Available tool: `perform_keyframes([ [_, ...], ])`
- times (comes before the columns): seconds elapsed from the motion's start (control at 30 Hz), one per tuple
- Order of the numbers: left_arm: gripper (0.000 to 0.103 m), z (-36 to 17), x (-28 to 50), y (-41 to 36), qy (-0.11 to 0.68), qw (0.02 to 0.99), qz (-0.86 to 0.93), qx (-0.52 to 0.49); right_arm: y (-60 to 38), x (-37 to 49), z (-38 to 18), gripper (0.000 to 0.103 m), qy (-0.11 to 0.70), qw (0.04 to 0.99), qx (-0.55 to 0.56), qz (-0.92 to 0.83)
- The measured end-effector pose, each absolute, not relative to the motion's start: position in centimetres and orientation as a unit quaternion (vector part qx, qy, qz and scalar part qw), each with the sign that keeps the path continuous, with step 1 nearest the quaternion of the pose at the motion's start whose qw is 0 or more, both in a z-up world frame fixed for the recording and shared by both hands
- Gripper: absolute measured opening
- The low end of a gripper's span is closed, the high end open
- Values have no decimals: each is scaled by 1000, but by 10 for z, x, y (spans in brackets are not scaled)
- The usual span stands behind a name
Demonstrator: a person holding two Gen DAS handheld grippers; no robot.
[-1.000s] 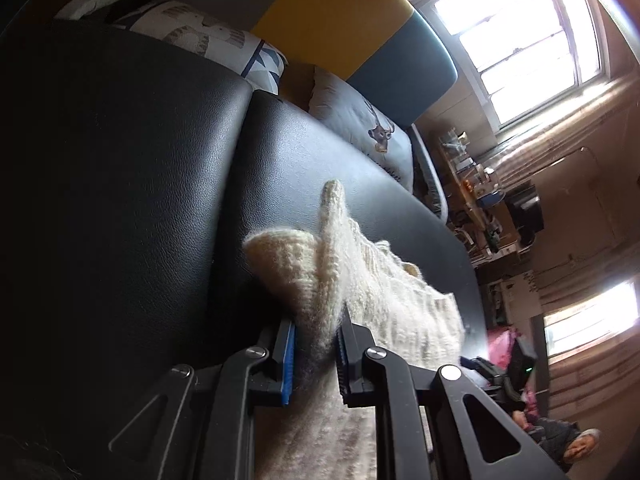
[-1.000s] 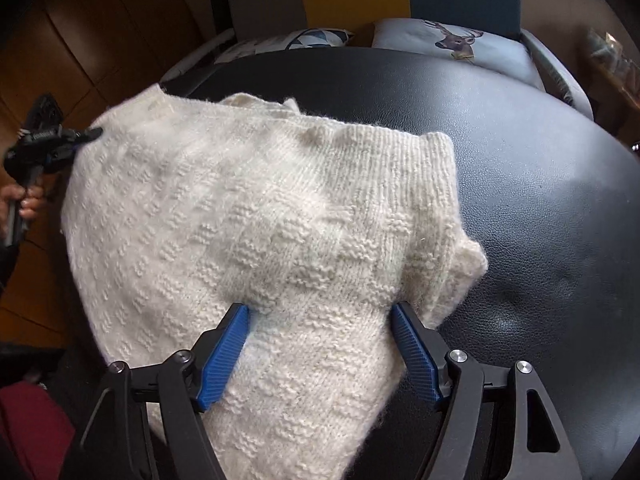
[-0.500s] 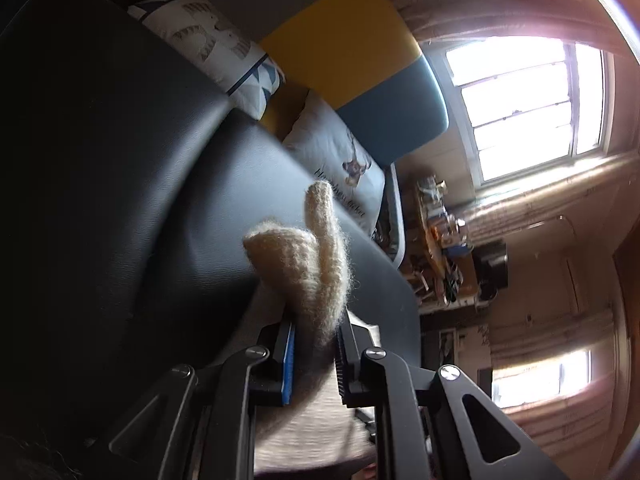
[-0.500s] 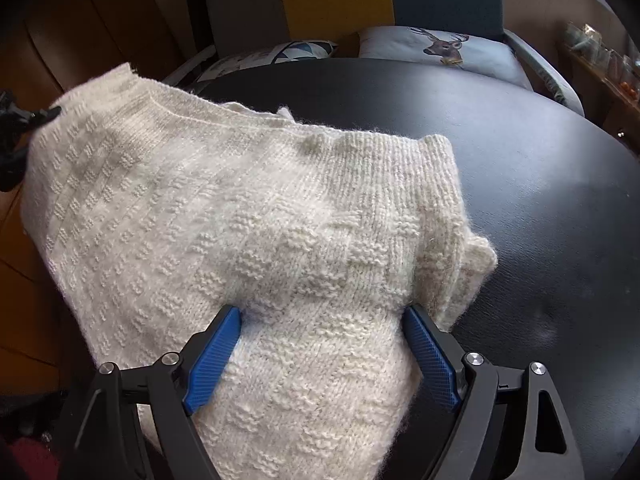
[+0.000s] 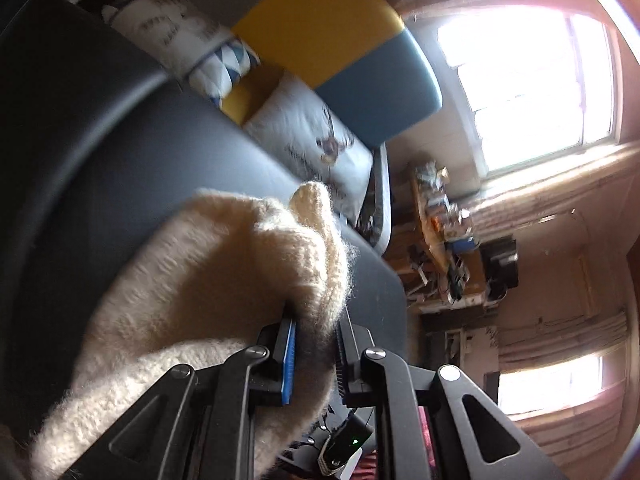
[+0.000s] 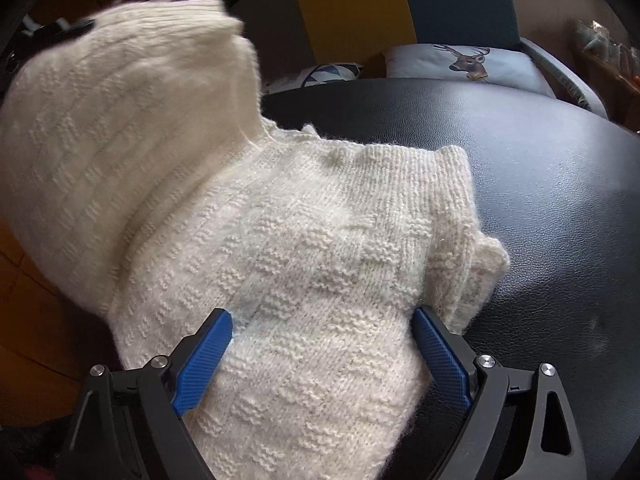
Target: Fold clothes
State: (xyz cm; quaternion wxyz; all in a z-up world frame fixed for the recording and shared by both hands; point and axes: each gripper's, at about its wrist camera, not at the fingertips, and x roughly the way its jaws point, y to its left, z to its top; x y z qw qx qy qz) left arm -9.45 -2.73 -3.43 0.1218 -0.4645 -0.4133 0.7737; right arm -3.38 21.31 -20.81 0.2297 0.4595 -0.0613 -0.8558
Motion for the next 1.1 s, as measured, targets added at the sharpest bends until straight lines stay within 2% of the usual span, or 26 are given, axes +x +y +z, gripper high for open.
perform_keyframes([
  [0.27, 14, -81, -100, 51, -414, 124, 746, -507, 243, -22, -211, 93, -78, 249, 439, -860],
  [0.47, 14, -126, -105, 67, -438, 110, 715, -533, 262, -14, -214, 93, -90, 258, 430, -861],
  [0.63, 14, -130, -105, 70, -447, 113, 710, -532, 275, -10, -215, 93, -101, 262, 421, -862],
  [0.83, 18, -138, -100, 69, -501, 130, 664, -540, 282, -6, -217, 93, -96, 258, 412, -869],
  [0.93, 19, -139, -96, 74, -532, 164, 623, -550, 282, 1, -212, 92, -86, 255, 411, -871],
  [1.1, 19, -109, -87, 74, -511, 237, 618, -549, 286, 19, -194, 92, -97, 236, 410, -876],
])
